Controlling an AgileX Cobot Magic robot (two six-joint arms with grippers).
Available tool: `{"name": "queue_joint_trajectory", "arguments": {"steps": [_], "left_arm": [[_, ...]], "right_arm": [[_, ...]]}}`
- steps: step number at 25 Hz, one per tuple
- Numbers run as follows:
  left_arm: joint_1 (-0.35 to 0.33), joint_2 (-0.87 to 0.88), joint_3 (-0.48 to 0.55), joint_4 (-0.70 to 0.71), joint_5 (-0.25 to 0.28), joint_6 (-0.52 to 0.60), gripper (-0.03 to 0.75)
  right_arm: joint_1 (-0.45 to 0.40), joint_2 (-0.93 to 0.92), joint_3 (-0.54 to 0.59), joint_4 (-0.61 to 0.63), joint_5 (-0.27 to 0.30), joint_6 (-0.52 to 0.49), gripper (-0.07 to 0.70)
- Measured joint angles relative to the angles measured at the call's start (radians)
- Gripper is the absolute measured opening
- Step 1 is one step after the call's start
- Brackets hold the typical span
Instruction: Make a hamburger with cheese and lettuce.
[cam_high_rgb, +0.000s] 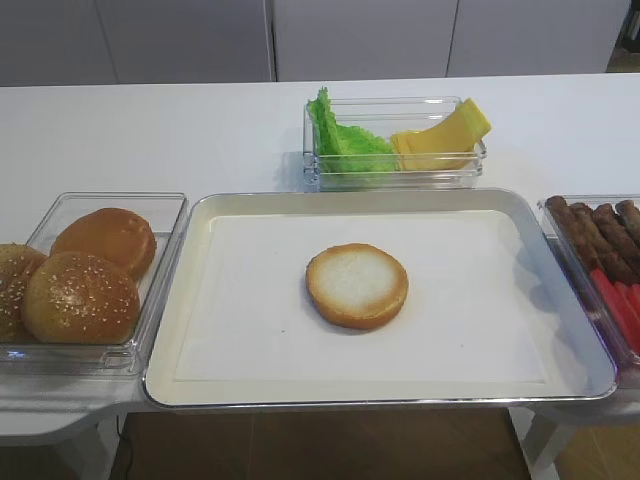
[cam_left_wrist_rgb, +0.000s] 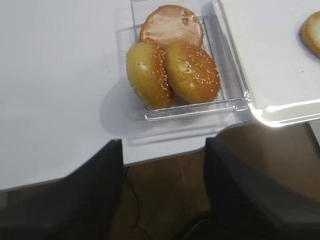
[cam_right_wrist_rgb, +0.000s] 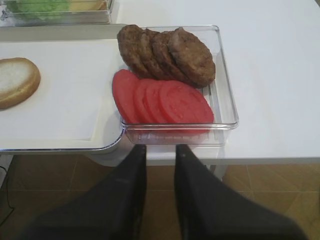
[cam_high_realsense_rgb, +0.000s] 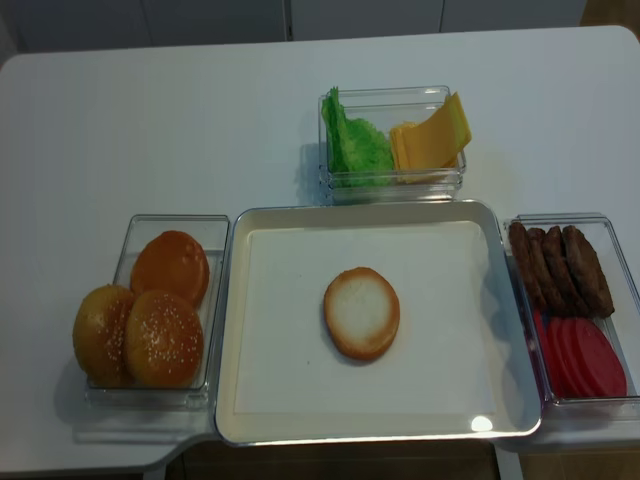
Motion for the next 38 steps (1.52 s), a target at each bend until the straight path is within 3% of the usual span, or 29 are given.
{"name": "queue_joint_trajectory", "arguments": {"steps": [7, 16, 29, 38], "left_arm": [[0.0, -0.25, 0.136, -0.037, 0.007, 0.01, 0.384], [0.0, -0.449, 0.219, -0.051, 0.013, 0.012, 0.383], [0.0, -0.456, 0.302, -0.024, 0.014, -0.024, 0.371], [0.0, -0.456, 0.349, 0.002, -0.07, -0.032, 0.37]], "right_arm": [[0.0, 0.0, 0.0, 0.0, 0.0, -0.002, 0.153], [0.0, 0.0, 0.0, 0.0, 0.0, -0.002, 0.153], [0.0, 0.0, 0.0, 0.0, 0.0, 0.0, 0.153], [0.0, 0.0, 0.0, 0.0, 0.0, 0.0, 0.153]]}}
